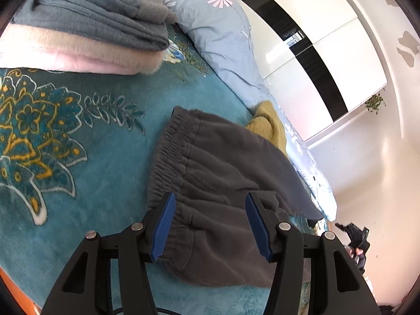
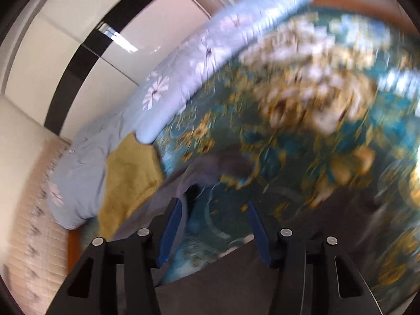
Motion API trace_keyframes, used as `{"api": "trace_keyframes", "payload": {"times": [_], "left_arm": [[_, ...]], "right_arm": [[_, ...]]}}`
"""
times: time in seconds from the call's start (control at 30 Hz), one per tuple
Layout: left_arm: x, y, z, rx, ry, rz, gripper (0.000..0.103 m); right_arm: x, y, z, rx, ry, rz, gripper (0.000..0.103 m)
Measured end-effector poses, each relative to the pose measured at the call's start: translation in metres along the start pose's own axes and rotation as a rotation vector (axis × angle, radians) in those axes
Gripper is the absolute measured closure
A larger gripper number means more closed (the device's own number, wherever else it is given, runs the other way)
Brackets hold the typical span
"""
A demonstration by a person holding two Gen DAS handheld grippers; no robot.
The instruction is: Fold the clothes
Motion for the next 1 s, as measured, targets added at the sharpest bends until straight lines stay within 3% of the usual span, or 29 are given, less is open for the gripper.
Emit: {"api": "trace_keyframes", "payload": {"times": [0.23,0.43,0.5,0.53,0.63,0.67,0.7,0.73,0.77,0.83,0.9,1.0], "left_arm": [[0.014,0.005,0.002,0.031,-0.027,0.014,0.046],[0.026,-0.002,0.002,0.047,-0.045,0.02,0.046],[0.032,-0.003,0.003,0.048,-0.051,0.025,0.046],[0.034,-0.002,0.004,0.049,-0.055,0.029,0.046],[0.037,-0.002,0.005,0.057,-0.064,0.034,0.046],[0.037,-0.002,0.004,0.06,-0.065,0.033,0.046],[0.037,-0.003,0.004,0.063,-0.066,0.032,0.046],[0.038,-0.003,0.004,0.065,-0.067,0.033,0.046],[0.04,-0.003,0.004,0.066,-0.069,0.036,0.046],[0.046,-0.001,0.005,0.069,-0.078,0.047,0.046],[0.047,0.0,0.004,0.081,-0.091,0.051,0.046],[0.045,-0.001,0.004,0.083,-0.088,0.049,0.046]], "right_arm": [[0.056,-0.006,0.028,0.006,0.001,0.017,0.047],[0.087,-0.024,0.027,0.032,0.144,0.026,0.048],[0.089,-0.031,0.029,0.047,0.182,0.023,0.069],[0.086,-0.036,0.037,0.019,0.178,0.006,0.086],[0.059,-0.054,0.083,-0.17,0.081,-0.11,0.09],[0.034,-0.055,0.107,-0.303,-0.002,-0.219,0.09],[0.013,-0.051,0.12,-0.414,-0.032,-0.312,0.09],[-0.001,-0.046,0.123,-0.493,-0.017,-0.382,0.09],[0.0,-0.043,0.116,-0.519,0.012,-0.389,0.089],[0.035,-0.043,0.079,-0.467,0.113,-0.281,0.088],[0.085,-0.038,0.021,-0.338,0.26,-0.116,0.088],[0.105,-0.032,-0.017,-0.238,0.312,-0.093,0.088]]}}
Point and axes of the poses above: each gripper's, at about its wrist camera, not at the fingertips, and x roughly the way its jaws point, z to its left, y to its underside, the point moved 8 cm from there along x, roughly the way its jaws point, and after that the axes turned 2 degrees about -x, right-handed, at the moved point
